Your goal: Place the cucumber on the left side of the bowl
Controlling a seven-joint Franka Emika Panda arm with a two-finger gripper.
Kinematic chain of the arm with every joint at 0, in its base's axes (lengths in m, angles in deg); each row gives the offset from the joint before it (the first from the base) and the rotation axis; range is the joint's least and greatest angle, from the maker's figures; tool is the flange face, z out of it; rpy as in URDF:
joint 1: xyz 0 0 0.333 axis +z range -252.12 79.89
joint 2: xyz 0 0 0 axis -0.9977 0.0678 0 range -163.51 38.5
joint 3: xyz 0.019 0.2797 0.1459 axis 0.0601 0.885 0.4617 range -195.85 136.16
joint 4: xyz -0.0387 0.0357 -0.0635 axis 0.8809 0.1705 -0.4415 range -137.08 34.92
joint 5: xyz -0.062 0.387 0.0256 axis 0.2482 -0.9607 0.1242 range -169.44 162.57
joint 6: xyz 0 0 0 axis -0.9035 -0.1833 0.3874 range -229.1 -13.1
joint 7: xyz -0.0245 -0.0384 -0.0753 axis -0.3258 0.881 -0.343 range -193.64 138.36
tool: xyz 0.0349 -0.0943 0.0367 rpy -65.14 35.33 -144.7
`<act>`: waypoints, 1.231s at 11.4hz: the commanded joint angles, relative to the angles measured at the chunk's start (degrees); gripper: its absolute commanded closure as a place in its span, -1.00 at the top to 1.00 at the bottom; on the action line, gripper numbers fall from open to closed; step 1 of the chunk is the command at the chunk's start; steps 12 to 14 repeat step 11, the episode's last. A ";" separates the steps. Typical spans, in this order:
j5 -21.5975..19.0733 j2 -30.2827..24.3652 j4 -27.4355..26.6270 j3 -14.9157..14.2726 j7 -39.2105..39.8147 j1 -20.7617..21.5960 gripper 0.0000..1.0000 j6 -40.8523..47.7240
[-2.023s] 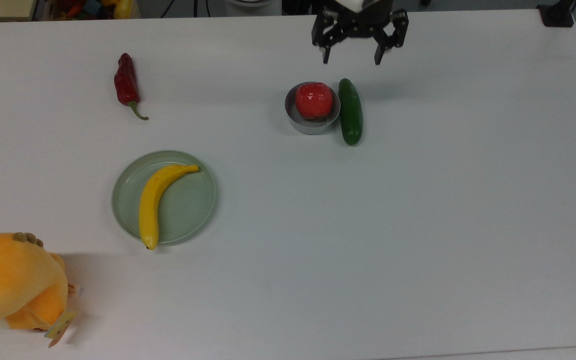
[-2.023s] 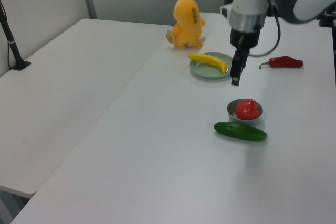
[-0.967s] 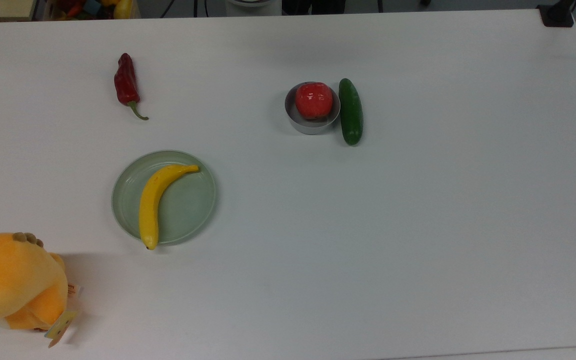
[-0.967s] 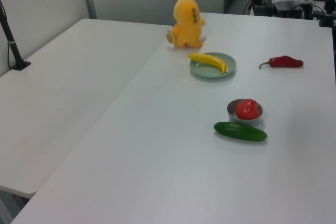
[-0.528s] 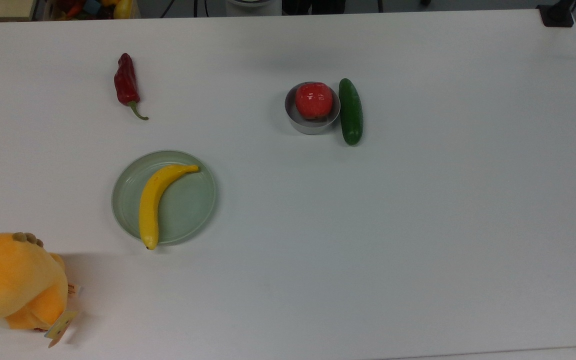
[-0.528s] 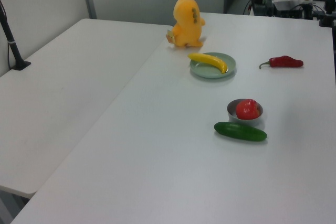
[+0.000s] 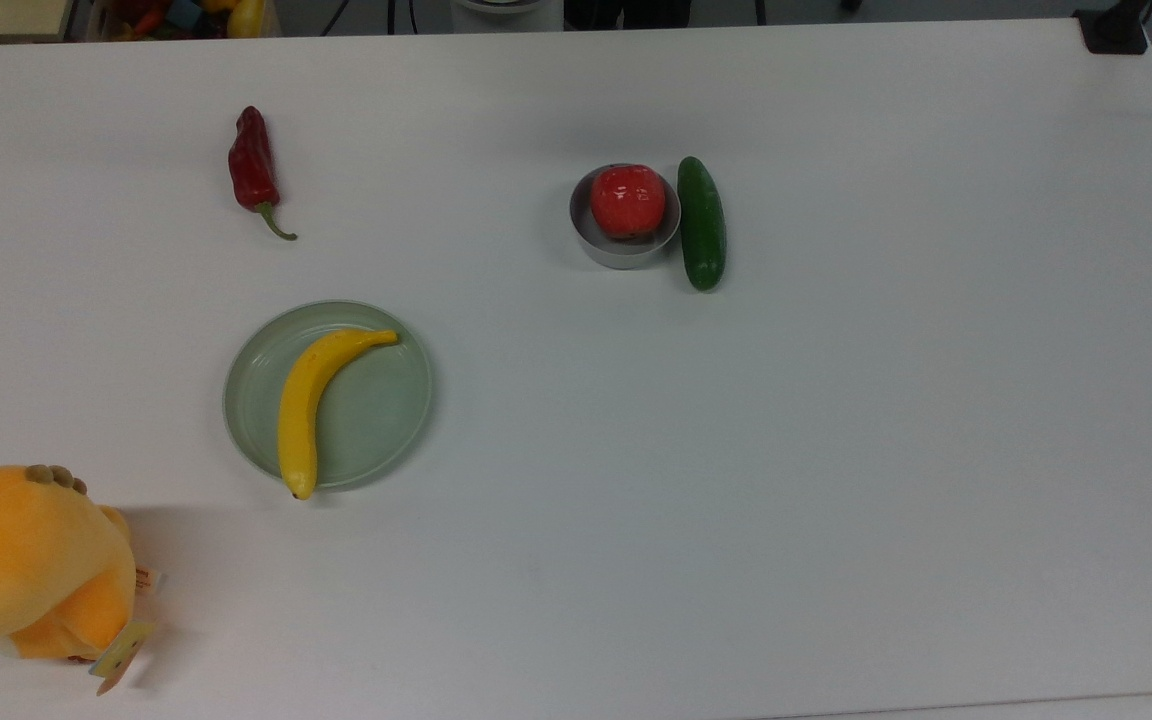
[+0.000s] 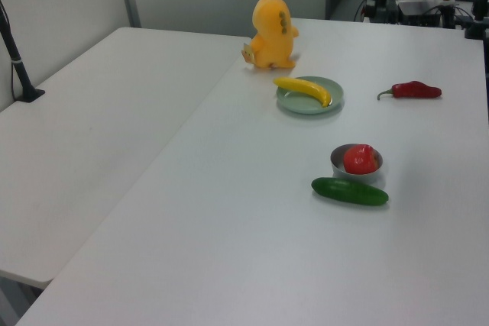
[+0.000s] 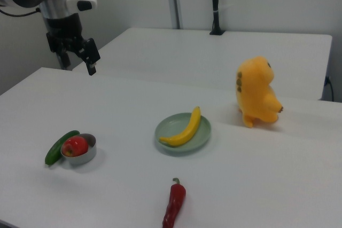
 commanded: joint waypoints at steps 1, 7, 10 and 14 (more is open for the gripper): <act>-1.03 -0.53 -1.90 -0.12 7.10 0.98 1.00 -2.64; -0.59 0.00 -2.08 -2.15 11.79 1.26 1.00 -4.32; -0.59 -0.09 -1.99 -2.15 11.43 1.26 1.00 -4.32; -0.59 -0.09 -1.99 -2.15 11.35 1.26 1.00 -4.32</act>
